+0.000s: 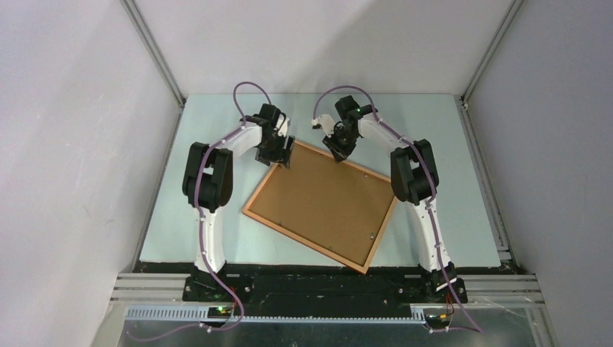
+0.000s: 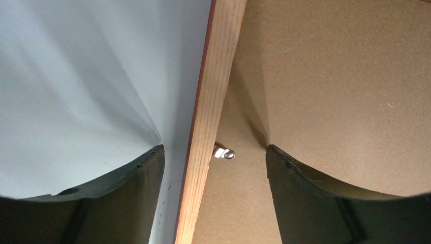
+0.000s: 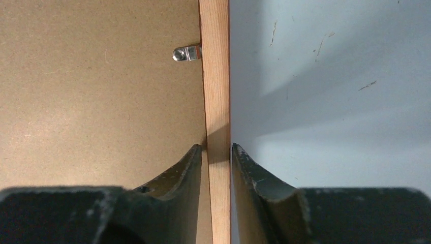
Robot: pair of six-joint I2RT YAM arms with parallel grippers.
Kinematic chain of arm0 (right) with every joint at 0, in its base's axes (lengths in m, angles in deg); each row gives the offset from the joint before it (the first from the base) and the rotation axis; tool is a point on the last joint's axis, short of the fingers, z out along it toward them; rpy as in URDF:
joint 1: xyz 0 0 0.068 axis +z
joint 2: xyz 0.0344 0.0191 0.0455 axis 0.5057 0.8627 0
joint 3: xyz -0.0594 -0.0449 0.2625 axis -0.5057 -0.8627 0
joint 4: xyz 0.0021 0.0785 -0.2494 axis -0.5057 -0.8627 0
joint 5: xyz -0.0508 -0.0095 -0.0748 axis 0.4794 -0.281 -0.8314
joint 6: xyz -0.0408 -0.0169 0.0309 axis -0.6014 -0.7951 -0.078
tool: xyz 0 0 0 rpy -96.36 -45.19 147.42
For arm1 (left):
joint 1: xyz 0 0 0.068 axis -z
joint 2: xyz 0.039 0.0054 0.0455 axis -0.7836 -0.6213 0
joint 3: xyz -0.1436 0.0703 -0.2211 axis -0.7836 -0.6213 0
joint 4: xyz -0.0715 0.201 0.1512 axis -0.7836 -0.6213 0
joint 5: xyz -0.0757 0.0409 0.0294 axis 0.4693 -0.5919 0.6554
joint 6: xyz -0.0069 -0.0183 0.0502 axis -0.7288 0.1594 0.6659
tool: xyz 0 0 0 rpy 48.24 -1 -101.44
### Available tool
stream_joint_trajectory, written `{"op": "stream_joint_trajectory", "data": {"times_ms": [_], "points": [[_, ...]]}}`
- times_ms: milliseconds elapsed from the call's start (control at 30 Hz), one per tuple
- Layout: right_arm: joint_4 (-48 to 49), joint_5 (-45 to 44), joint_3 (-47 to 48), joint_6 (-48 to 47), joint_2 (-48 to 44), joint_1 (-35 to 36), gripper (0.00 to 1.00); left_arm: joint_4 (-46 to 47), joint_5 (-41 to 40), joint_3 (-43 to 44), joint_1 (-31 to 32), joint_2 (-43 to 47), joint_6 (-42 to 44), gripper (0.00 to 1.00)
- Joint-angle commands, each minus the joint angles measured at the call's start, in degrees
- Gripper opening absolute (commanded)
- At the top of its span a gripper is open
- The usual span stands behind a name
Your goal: Put the photo into the frame
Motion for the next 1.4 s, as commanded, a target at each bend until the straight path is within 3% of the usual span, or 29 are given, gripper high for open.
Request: {"op": "stream_joint_trajectory", "data": {"times_ms": [0,300,700,933,1133,1367], "points": [[1.78,-1.25,-1.80,1.67,-6.76,0.12,0.34,-0.08,0.65,-0.12,-0.11,4.18,0.69,0.78],[5.33,-1.85,-13.31,5.99,-19.04,-2.97,0.54,-0.18,4.69,5.01,-2.47,1.17,1.99,0.78],[5.17,-3.33,-36.84,9.70,-38.55,-10.35,0.58,-0.19,6.19,11.81,-2.94,-4.00,1.46,0.62],[3.76,-2.53,-43.19,10.90,-48.86,-14.66,0.61,-0.17,6.63,13.55,-2.90,-6.01,0.49,0.59],[2.22,1.19,-46.73,12.44,-53.11,-18.87,0.62,-0.17,7.59,13.80,-2.93,-7.63,-0.63,0.55],[4.15,4.91,-52.50,15.89,-54.57,-23.55,0.62,-0.23,8.42,13.43,-2.88,-8.59,-1.19,0.40]]}}
